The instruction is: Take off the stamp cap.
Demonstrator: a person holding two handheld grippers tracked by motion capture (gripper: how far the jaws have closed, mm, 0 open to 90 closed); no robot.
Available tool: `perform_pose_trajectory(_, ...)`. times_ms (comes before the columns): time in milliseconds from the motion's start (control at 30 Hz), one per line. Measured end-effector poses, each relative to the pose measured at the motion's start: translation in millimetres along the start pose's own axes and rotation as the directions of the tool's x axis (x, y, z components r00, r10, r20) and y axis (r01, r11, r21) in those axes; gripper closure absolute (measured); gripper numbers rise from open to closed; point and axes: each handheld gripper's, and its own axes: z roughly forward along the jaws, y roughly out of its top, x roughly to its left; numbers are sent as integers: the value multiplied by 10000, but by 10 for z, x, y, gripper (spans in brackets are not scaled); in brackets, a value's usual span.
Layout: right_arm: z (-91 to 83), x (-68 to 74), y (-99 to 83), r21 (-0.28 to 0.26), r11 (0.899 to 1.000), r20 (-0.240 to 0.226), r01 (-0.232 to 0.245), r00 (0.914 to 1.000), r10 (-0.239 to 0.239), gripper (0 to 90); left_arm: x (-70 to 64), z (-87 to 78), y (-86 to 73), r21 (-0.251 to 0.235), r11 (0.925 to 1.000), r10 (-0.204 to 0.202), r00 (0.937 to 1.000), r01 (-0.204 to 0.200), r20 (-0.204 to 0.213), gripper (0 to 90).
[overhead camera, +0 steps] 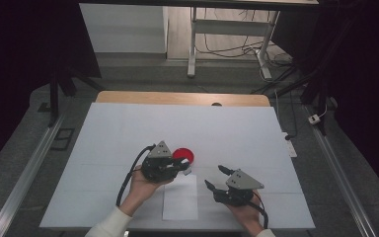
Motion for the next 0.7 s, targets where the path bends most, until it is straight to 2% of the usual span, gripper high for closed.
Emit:
perform_pose_trajectory(367,129,158,31,39,9994,-101,339,9994,-339,315,-2,32,-12,92,10000,25,10000,-25,23,746)
perform_pose_trajectory(700,213,244,48,45,9991,-258,423,9988,-421,325,-14,45,-17,104,9999,38,10000,-38,19,746)
